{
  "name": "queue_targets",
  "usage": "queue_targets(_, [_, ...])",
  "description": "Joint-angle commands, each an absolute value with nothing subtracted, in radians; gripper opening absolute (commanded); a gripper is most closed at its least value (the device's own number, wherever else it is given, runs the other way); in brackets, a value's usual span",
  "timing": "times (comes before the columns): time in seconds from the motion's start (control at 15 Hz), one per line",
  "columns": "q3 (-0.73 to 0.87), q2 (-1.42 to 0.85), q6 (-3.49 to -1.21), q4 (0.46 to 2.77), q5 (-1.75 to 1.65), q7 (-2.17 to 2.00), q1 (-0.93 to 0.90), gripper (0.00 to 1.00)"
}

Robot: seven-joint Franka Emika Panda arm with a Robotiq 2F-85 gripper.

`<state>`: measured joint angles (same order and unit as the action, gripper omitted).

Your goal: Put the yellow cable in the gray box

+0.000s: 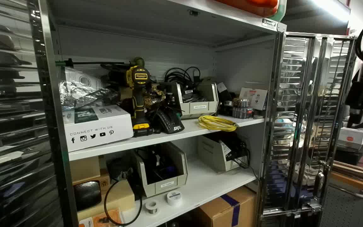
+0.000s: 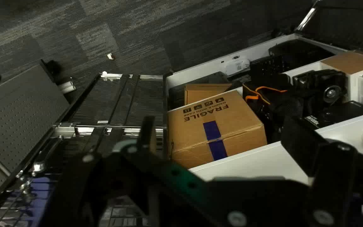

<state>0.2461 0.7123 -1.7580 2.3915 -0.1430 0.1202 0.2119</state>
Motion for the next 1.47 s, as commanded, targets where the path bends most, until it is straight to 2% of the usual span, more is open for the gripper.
queue_targets(0.0, [0.246, 0.712, -1.755, 2.384, -0.142, 0.121, 0.212, 1.00])
queue_targets(0.73, [0.203, 0.677, -1.816, 2.384, -0.145, 0.068, 0.201, 1.00])
queue_targets(1.0, [0.127, 0.615, -1.917, 2.372, -0.141, -0.001, 0.169, 1.00])
queue_targets(1.4, [0.025, 0.460, -2.191, 2.366, -0.142, -0.193, 0.159, 1.00])
